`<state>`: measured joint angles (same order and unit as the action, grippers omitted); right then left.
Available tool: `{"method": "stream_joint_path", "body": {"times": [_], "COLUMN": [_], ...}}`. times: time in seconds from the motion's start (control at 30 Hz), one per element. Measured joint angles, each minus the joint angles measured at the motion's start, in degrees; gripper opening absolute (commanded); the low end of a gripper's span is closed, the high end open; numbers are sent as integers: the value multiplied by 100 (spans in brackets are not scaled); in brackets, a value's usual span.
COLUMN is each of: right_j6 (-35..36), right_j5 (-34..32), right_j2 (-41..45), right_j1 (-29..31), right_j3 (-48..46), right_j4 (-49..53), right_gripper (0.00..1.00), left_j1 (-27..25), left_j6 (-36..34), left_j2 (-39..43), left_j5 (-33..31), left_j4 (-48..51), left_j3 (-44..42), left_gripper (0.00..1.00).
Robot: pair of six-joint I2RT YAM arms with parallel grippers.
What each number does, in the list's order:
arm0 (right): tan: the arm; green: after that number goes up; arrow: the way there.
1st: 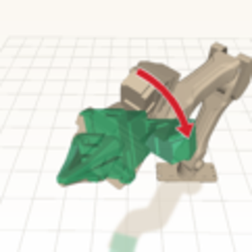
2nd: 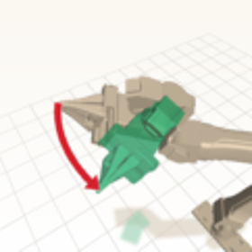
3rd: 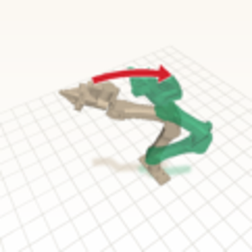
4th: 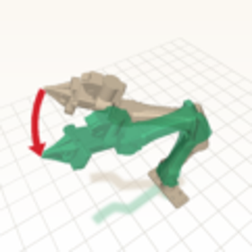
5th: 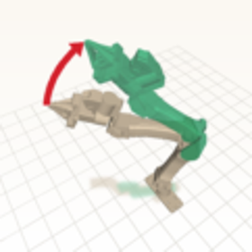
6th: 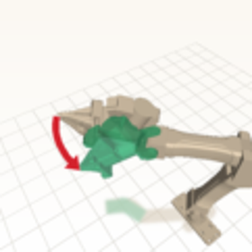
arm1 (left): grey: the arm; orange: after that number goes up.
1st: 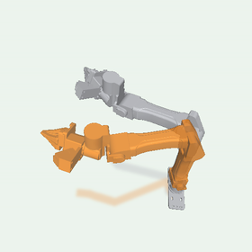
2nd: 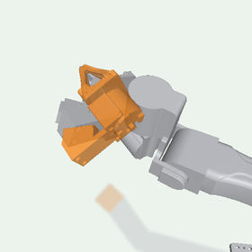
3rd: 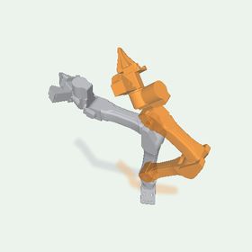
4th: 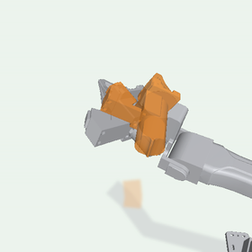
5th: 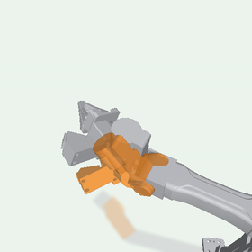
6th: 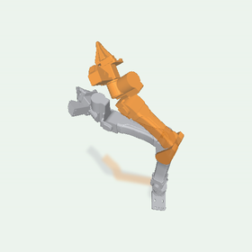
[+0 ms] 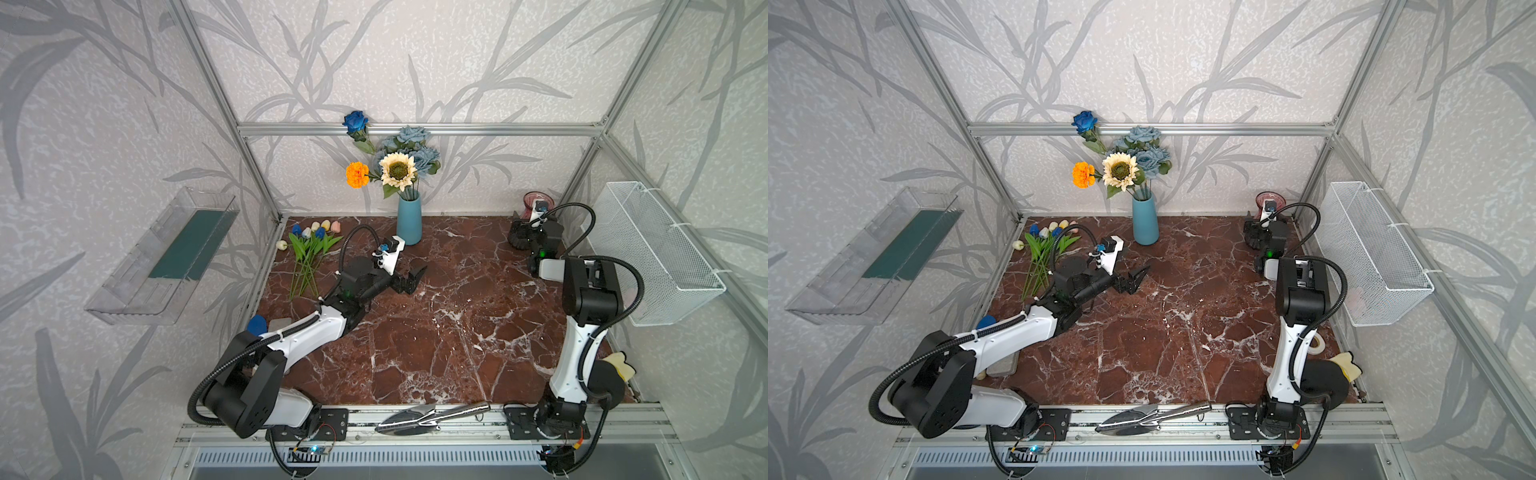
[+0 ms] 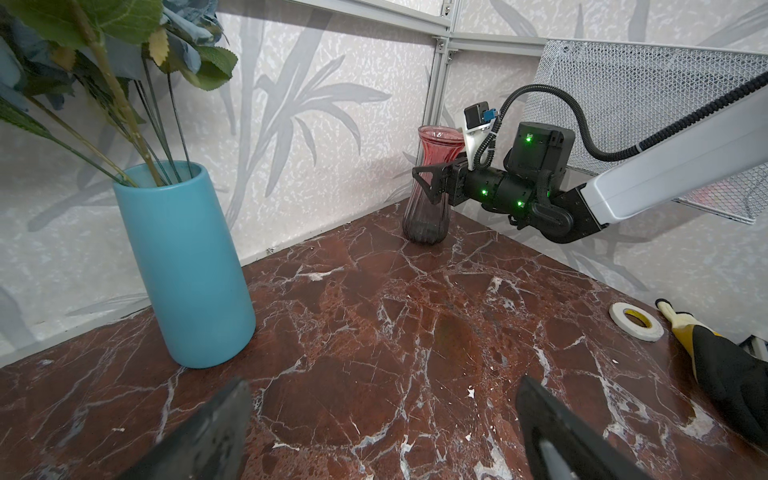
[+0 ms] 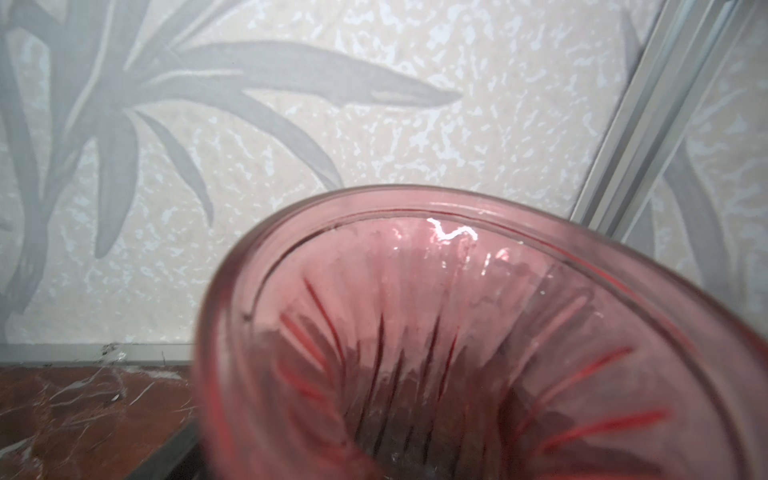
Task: Arrange the flowers into the vase
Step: 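Release the vase and move the right gripper to the pink glass vase, then slide the pink glass vase mid-table with the right gripper while the left moves to tulips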
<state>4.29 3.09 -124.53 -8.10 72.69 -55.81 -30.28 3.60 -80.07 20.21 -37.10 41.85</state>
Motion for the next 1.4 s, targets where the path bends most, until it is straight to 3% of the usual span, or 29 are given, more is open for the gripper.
{"method": "stream_joint_path", "body": {"times": [0.2, 0.6, 0.7, 1.1, 1.17, 1.4], "right_j6": [-22, -116, -116, -426, -503, -470], "right_j5": [2, 238, 352, 1384, 1567, 2052], "right_j2": [-107, -109, -66, 881, 1093, 1991], "right_j1": [-66, -109, -111, -98, -15, 1099], "right_j3": [79, -155, -225, -1755, -2164, -3407], "right_j4": [-125, -566, -588, -1093, -1335, -1576], "right_gripper": [57, 41, 33, 28, 24, 23], "left_j1": [0, 0, 0, 0, 2, 83], "left_j6": [0, -15, -13, -50, -68, -111], "left_j2": [9, 190, 214, 562, 651, 802], "left_j5": [-61, -245, -317, -1014, -1207, -1860], "left_j4": [31, 66, 17, -87, -96, -151], "left_j3": [-9, -216, -295, -638, -704, -1032], "left_gripper": [99, 99, 99, 99, 99, 99]}}
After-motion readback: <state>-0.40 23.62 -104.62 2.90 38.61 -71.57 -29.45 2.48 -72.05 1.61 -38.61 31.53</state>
